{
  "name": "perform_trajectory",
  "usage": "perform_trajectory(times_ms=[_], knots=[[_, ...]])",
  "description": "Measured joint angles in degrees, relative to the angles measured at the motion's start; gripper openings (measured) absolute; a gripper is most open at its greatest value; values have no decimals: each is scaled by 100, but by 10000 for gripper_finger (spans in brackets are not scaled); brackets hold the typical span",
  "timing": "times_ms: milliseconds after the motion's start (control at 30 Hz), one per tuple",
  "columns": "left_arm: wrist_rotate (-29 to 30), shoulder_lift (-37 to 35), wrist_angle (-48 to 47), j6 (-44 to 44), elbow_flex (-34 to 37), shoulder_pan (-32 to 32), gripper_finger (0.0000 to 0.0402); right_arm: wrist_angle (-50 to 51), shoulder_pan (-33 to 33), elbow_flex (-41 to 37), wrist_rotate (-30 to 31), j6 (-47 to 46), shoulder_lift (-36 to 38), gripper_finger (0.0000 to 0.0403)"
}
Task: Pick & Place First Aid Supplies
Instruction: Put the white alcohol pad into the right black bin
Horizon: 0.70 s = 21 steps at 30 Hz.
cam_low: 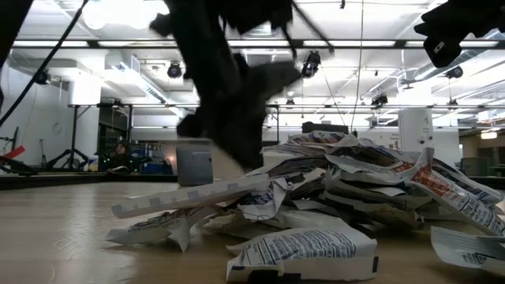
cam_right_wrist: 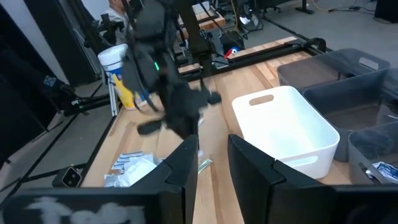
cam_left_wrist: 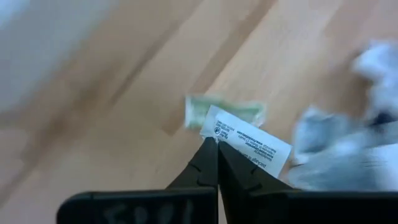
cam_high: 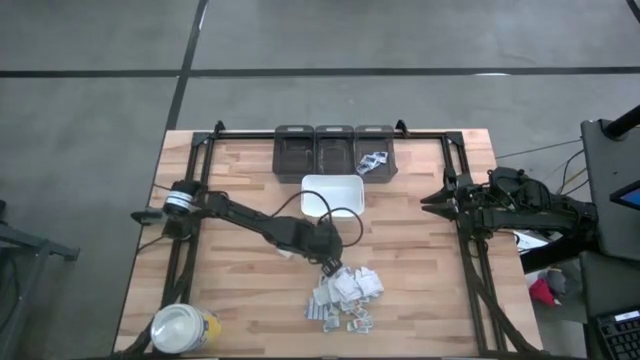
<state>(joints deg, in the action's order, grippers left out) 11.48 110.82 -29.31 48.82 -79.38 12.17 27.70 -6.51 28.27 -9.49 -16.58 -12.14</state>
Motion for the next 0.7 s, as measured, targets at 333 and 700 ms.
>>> perform_trajectory(times_ms=[333,700], knots=[[1435,-344,-5,-1129,-1224,195,0,-15,0,-13,11,-715,-90,97],[2903,-327,694,-3044,-2051,135,0,-1323,0,-33,2,-1213,-999,81]])
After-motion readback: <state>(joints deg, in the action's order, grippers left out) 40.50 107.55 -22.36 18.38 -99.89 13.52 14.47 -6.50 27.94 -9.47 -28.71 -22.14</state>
